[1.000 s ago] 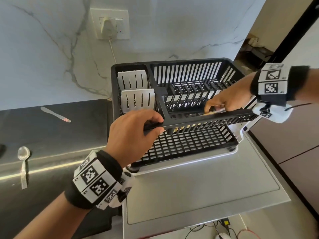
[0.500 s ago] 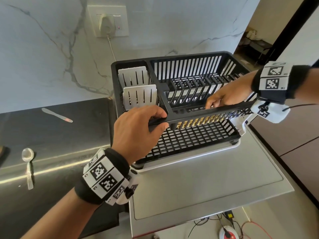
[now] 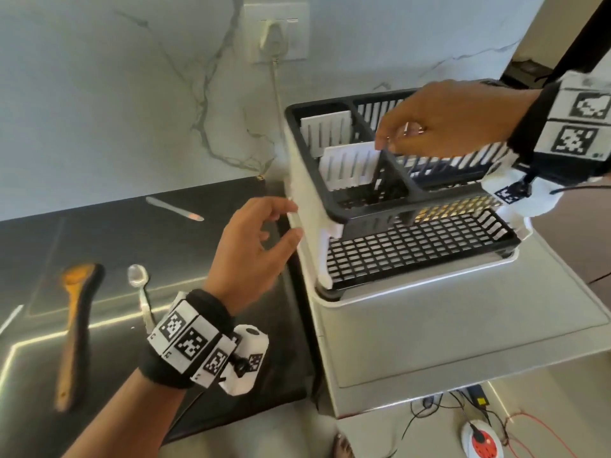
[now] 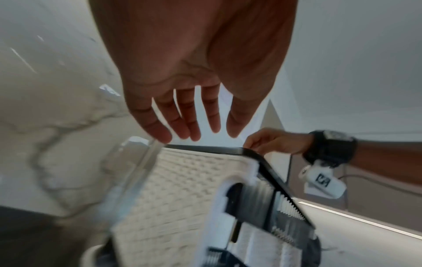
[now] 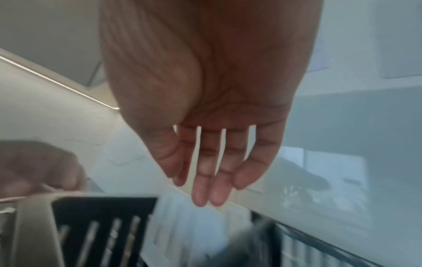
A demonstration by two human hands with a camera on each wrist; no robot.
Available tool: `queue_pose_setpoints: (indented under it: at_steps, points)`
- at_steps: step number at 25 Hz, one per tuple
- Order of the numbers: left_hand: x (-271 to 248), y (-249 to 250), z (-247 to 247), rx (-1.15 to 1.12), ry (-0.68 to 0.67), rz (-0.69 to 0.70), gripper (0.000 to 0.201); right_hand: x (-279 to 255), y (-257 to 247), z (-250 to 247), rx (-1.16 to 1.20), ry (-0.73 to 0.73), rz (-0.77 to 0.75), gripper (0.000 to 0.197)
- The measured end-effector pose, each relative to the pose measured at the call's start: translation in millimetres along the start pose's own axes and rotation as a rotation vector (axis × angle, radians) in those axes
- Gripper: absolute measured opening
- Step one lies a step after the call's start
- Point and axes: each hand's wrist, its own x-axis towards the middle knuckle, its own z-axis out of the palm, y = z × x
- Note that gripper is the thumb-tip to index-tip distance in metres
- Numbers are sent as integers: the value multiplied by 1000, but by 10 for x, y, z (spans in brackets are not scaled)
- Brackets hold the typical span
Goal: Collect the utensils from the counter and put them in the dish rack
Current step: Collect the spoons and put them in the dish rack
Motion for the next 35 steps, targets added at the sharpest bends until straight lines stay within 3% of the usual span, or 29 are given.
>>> queue_pose_setpoints:
  at_steps: [3,7,9,12,17,22,25,29,32,35]
  points:
    - [-456,-776,-567,155,-55,-143,30,275,-1022,-39,-30,126,-136,22]
    - [-1259,-1783,-1355,356,-105,-342,29,861,-2248,361,79,115,-212,22]
    - [-1623,-2178,-1732,435,-68,-447,34,1260,-2805,853,157,29,-187,25]
    - [-2000,-2623,-2178,504,-22,-586,48,1813,-3479,1631,253,-136,-11,28]
    - [-2259,-3041,-2469,563,-128,-671,52,2220,-4041,2409,279,-284,209,40]
    - [-2322,-3079,-2514,612,-171,-654,47,2323,-4087,2546,449,-296,322,23]
    - [-2291,-3053,-2552,439,-75,-668,42,2315,-4054,2410,569,-196,294,23]
    - [-2200,-2906,-2568,-90,272,-807,45,2320,-4350,2145,807,-77,107,22]
    - [-2111,-2757,-2589,-496,504,-875,43,2378,-4777,2086,1095,-195,-100,18]
    - [-2150,-2653,-2720,-769,717,-822,28,2469,-5168,2119,1129,-417,-311,20]
